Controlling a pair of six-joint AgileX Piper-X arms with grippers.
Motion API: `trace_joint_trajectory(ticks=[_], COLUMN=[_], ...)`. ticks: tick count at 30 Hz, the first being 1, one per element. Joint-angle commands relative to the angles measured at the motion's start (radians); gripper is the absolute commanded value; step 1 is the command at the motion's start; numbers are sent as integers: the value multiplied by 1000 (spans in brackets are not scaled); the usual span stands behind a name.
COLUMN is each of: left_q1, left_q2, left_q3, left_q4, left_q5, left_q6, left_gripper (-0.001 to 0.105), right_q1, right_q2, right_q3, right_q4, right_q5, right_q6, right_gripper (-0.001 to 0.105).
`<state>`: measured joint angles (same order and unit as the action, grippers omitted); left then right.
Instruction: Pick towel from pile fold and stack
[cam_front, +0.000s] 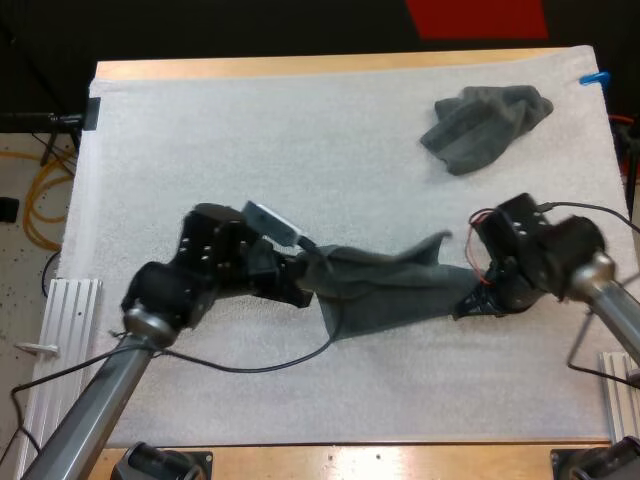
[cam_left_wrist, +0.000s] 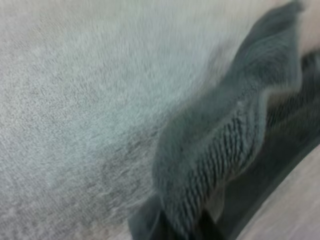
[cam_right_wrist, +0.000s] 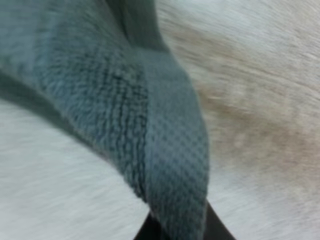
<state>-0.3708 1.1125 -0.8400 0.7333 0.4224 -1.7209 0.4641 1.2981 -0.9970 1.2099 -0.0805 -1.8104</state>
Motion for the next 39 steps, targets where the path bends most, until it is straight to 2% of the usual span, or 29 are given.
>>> trace_joint_trajectory(ticks=[1, 3, 6, 7, 10, 15, 17, 20, 22, 24, 27, 32, 39], left_q1=[7, 8, 8, 10, 10, 10, 10, 10, 10, 10, 10, 10, 10], left_q2=[-34, -81, -145, -161, -208, -250, -251, -239, -224, -193, -126, 28, 222], left_q3=[-7, -7, -7, -7, -7, -7, -5, 8, 32, 80, 143, 173, 170], left_q4=[32, 72, 151, 169, 233, 260, 260, 257, 219, 119, -17, -193, -421], left_q5=[46, 48, 36, 22, -104, -136, -168, -218, -238, -244, -271, -340, -344], left_q6=[-11, -11, -13, -18, -28, -32, -33, -25, -22, -17, -17, -12, 19], left_gripper=[0, 0, 0, 0, 0, 0, 0, 0, 0, 0, 0, 0, 0], right_q1=[1, 1, 1, 1, 1, 1, 1, 1, 1, 1, -1, -21, -22], right_q2=[-50, -124, -200, -218, -272, -302, -299, -282, -260, -217, -133, 55, 243], right_q3=[-3, -3, -6, -7, -13, -28, -23, -4, 15, 47, 83, 92, 92], right_q4=[26, 57, 124, 140, 199, 232, 227, 183, 113, -19, -192, -386, -559], right_q5=[-81, -165, -233, -242, -288, -406, -391, -312, -240, -148, -74, -51, 17], right_q6=[-11, -8, -3, -3, -3, -7, -7, -10, -3, 33, 71, 128, 218], right_gripper=[1, 1, 1, 1, 1, 1, 1, 1, 1, 1, 1, 1, 1])
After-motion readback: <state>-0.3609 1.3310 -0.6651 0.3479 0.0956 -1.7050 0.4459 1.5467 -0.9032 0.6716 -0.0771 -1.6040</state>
